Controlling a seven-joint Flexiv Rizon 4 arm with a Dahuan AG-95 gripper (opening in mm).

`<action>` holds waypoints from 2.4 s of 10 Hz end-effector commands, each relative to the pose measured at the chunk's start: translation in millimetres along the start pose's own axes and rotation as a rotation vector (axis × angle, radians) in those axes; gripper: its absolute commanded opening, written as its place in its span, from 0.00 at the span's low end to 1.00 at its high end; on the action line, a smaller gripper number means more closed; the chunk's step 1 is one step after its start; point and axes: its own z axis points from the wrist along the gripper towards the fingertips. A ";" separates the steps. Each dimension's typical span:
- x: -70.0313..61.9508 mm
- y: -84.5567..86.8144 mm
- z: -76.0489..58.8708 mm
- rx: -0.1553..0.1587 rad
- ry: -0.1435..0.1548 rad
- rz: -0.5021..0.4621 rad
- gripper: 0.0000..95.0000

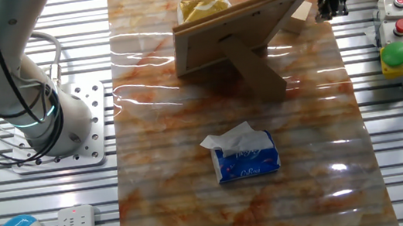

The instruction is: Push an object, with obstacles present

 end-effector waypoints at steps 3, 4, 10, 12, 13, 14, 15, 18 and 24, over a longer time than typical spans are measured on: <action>7.2 0.2 6.0 0.000 -0.005 0.003 0.00; 9.1 1.8 7.3 0.000 -0.005 0.005 0.00; 17.7 8.7 12.9 -0.007 -0.010 0.009 0.00; 17.9 8.7 13.0 -0.016 -0.011 0.018 0.00; 18.0 8.6 13.0 -0.030 -0.015 0.033 0.00; 18.2 8.6 13.1 -0.043 -0.017 0.044 0.00; 18.3 8.6 13.1 -0.048 -0.020 0.050 0.00; 18.3 8.8 13.1 -0.080 -0.022 0.080 0.00; 18.5 8.6 13.2 -0.041 -0.007 0.052 0.00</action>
